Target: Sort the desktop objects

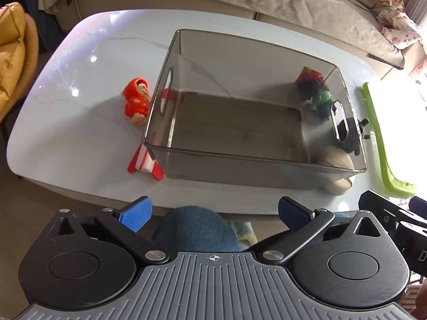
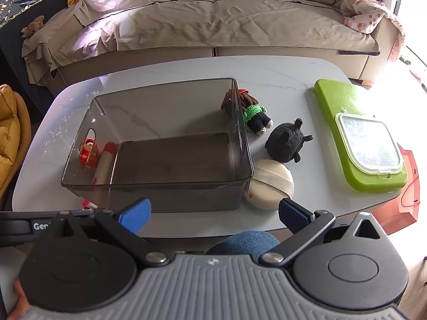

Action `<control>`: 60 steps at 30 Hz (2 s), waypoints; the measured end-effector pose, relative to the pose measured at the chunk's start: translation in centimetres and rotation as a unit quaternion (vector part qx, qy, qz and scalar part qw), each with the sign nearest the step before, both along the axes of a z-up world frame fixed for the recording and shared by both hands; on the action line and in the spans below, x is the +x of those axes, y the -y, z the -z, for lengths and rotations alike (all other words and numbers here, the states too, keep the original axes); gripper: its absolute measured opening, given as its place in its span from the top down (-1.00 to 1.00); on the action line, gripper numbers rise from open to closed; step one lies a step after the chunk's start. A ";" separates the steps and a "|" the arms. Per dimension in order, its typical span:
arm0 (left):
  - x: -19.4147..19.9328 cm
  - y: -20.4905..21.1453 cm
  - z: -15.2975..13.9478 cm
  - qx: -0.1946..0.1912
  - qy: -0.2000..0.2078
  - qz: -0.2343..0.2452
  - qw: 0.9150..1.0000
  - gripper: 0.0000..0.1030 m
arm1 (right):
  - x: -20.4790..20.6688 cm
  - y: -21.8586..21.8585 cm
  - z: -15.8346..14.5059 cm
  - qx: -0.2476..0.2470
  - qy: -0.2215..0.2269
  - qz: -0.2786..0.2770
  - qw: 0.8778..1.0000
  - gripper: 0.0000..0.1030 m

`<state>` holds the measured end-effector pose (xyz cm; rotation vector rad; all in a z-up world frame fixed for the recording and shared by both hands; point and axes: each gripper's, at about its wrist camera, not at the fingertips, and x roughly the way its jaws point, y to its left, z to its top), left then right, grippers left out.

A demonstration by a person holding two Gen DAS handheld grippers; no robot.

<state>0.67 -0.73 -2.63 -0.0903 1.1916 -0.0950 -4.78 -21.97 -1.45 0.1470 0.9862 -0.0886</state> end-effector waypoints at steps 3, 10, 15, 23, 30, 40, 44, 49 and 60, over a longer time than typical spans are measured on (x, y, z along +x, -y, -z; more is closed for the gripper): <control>0.0 -0.1 0.1 0.000 -0.001 -0.001 1.000 -1.00 | 0.1 0.0 0.0 0.000 0.000 0.000 1.000 -1.00; 0.3 -0.3 0.5 -0.003 -0.006 -0.004 1.000 -1.00 | 0.3 0.0 0.3 0.000 -0.004 0.001 1.000 -1.00; 0.6 -0.8 0.9 -0.020 -0.012 -0.008 1.000 -1.00 | 0.5 -0.1 0.4 -0.004 -0.008 0.003 1.000 -1.00; 1.5 -2.8 2.0 -0.044 -0.017 -0.020 0.999 -1.00 | 1.0 -1.0 0.6 -0.020 -0.015 0.005 1.000 -1.00; 2.6 -7.0 3.5 -0.125 0.021 -0.013 0.992 -1.00 | 2.2 -2.1 1.1 -0.037 -0.030 0.002 0.999 -1.00; 4.2 -17.3 8.5 -0.150 0.144 -0.009 0.978 -1.00 | 3.5 -1.9 0.8 -0.008 -0.005 0.011 1.000 -1.00; 8.1 -20.6 12.2 -0.138 0.096 -0.080 0.982 -1.00 | 3.7 -1.8 0.5 0.016 0.023 0.010 1.000 -1.00; 13.2 -21.4 14.2 -0.195 0.081 -0.145 0.967 -1.00 | 4.6 -1.8 0.9 0.031 0.032 0.002 0.999 -1.00; 21.2 -15.5 16.3 -0.120 0.030 -0.126 0.984 -1.00 | 4.3 -1.1 0.7 0.095 0.075 -0.075 0.990 -0.99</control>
